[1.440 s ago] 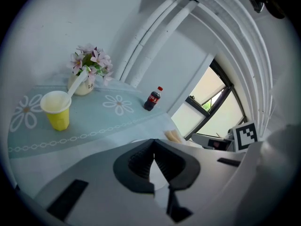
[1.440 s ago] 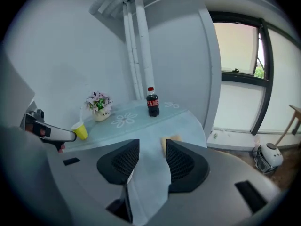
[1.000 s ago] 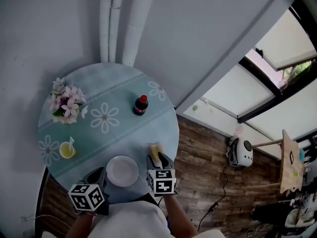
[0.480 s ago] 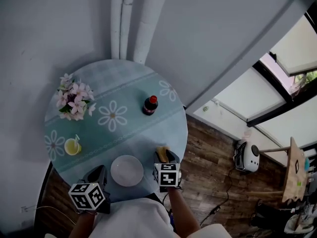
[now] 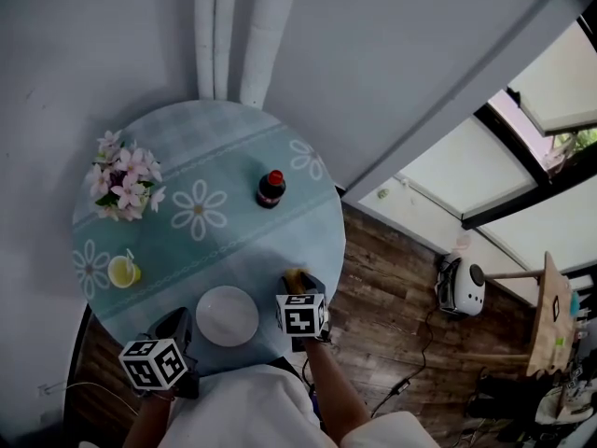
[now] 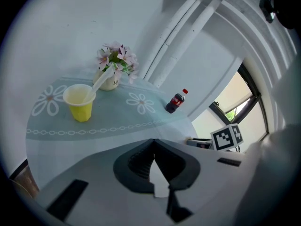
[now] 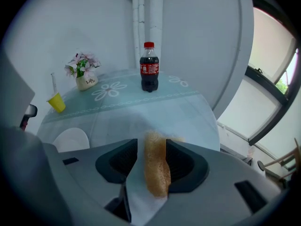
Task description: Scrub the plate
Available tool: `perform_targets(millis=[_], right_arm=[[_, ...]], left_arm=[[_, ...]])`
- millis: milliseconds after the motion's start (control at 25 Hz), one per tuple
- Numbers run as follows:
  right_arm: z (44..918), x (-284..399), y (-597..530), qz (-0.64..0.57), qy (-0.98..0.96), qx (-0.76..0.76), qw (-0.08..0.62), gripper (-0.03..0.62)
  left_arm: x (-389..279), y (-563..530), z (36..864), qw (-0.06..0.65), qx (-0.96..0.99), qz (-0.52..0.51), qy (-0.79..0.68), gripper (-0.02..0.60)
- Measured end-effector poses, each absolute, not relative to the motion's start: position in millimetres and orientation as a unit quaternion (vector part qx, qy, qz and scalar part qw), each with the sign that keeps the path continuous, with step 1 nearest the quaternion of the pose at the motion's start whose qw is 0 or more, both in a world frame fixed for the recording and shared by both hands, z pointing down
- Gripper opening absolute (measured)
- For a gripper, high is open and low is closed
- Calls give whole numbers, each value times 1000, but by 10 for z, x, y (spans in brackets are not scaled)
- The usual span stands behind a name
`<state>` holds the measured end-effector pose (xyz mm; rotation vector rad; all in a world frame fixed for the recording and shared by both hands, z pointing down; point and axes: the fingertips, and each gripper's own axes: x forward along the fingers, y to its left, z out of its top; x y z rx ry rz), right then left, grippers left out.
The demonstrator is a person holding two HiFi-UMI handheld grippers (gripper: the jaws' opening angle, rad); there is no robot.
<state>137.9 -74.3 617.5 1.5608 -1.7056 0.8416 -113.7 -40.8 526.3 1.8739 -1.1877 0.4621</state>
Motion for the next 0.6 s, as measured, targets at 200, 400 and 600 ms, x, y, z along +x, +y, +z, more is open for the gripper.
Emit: perform_targets(millis=[200,400,600], right_arm=[[6225,1468,-759,331,-643,597,347,185],[6242,1535,-775,338,-643,600,335,119],[6214,1591,-797,340,-649,598,324,77]], left_arm=[[-1169,-398,5275,433,737,180,-486,9],[-1247,-359,5341,456,717,166,-499,9],[-1303,-327,5397,471,699,157,-515,9]])
